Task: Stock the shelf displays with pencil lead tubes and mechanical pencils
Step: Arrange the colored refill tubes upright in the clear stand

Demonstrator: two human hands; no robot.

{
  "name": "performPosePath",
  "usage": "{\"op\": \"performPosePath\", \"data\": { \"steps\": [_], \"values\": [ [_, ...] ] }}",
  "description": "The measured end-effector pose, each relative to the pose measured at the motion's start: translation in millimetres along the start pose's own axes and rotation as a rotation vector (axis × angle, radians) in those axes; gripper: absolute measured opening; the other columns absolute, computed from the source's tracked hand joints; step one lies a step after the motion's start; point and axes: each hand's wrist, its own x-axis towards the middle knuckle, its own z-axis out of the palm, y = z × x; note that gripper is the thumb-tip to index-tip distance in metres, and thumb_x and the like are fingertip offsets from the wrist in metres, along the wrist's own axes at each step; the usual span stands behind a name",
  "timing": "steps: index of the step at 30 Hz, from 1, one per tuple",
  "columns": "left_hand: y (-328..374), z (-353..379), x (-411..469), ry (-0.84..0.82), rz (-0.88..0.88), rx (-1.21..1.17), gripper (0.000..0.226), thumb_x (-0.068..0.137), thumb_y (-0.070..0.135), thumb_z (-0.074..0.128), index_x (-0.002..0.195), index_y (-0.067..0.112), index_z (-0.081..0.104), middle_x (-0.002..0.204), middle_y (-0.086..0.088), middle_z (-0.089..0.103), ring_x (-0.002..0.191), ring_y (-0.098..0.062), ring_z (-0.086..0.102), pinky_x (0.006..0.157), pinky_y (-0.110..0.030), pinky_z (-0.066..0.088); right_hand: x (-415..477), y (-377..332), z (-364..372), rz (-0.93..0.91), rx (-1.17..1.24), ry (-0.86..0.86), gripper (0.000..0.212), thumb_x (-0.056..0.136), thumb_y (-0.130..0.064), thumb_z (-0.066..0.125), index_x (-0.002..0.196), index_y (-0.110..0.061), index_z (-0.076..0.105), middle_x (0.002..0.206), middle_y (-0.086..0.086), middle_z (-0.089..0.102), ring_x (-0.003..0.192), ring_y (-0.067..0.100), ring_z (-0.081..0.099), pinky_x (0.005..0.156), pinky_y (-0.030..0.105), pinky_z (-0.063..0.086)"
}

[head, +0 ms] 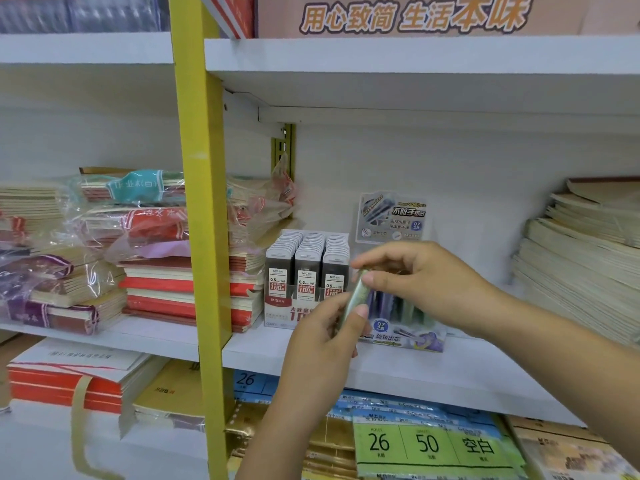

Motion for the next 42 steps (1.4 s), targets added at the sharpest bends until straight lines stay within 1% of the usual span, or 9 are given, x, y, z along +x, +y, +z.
{"op": "performPosePath", "data": {
  "steps": [3,6,8,12,17,24,29,32,42],
  "values": [
    [-3,10,3,0.099,0.071,0.185,0.011,0.093,0.041,0.062,0.101,0.047,0.066,0.090,0.021,0.064,0.084,0.006,0.056,0.068,-0.008,0.043,8,2,-20,0.039,0.087,0.149,0.016,0.087,-0.012,0.068,0.097,-0.024,0.070,0.086,0.003,0.074,0.077,0.009,0.068,0.077,0.025,0.054],
    [-12,16,2,0.111,0.165,0.448,0.033,0.092,0.044,0.062,0.125,0.044,0.059,0.116,0.034,0.049,0.113,0.010,0.041,0.091,-0.004,0.032,29,10,-55,0.042,-0.010,0.346,0.015,0.088,-0.011,0.067,0.100,-0.017,0.062,0.085,0.005,0.071,0.064,0.003,0.065,0.060,0.013,0.049],
    [-17,20,1,0.085,0.248,0.574,0.038,0.094,0.045,0.061,0.131,0.039,0.057,0.122,0.031,0.047,0.119,0.008,0.034,0.096,-0.002,0.022,46,20,-71,0.067,-0.120,0.383,0.018,0.088,-0.010,0.068,0.100,-0.018,0.057,0.091,0.010,0.069,0.072,0.012,0.067,0.063,0.016,0.049],
    [-28,26,-2,0.017,0.315,0.709,0.043,0.095,0.053,0.050,0.134,0.038,0.054,0.130,0.023,0.050,0.124,0.004,0.034,0.105,-0.016,0.025,73,42,-78,0.152,-0.468,0.311,0.016,0.086,-0.012,0.069,0.099,-0.017,0.061,0.099,0.007,0.067,0.087,0.020,0.062,0.068,0.023,0.043],
    [-32,26,-3,0.007,0.339,0.758,0.050,0.093,0.058,0.039,0.137,0.039,0.053,0.132,0.023,0.052,0.125,0.002,0.034,0.102,-0.016,0.022,88,57,-67,0.200,-0.628,0.132,0.018,0.086,-0.009,0.067,0.103,-0.012,0.064,0.100,0.006,0.064,0.086,0.019,0.059,0.074,0.023,0.043],
    [-33,23,-1,0.011,0.353,0.743,0.043,0.096,0.049,0.051,0.137,0.039,0.054,0.132,0.023,0.054,0.124,0.002,0.033,0.103,-0.017,0.023,95,63,-61,0.276,-0.614,-0.017,0.015,0.087,-0.007,0.068,0.097,-0.013,0.058,0.085,0.001,0.062,0.075,0.018,0.063,0.078,0.030,0.052],
    [-33,24,-1,0.018,0.356,0.742,0.042,0.096,0.047,0.054,0.137,0.038,0.055,0.131,0.021,0.055,0.124,0.000,0.034,0.102,-0.016,0.022,97,64,-60,0.210,-0.696,-0.019,0.012,0.087,-0.009,0.068,0.090,-0.015,0.058,0.077,-0.008,0.056,0.071,0.010,0.056,0.059,0.016,0.041],
    [-34,24,-2,0.021,0.363,0.735,0.042,0.096,0.046,0.053,0.137,0.038,0.055,0.131,0.022,0.055,0.124,0.001,0.034,0.104,-0.017,0.024,98,67,-59,0.191,-0.708,-0.021,0.012,0.086,-0.009,0.068,0.088,-0.015,0.059,0.077,-0.010,0.056,0.070,0.007,0.054,0.057,0.012,0.037],
    [-37,23,-1,0.026,0.377,0.732,0.041,0.095,0.047,0.051,0.135,0.039,0.056,0.129,0.024,0.055,0.123,0.003,0.033,0.102,-0.016,0.023,103,75,-57,0.246,-0.802,-0.150,0.012,0.090,-0.014,0.065,0.100,-0.012,0.073,0.100,-0.004,0.068,0.087,0.007,0.054,0.077,0.020,0.037]
  ]
}}
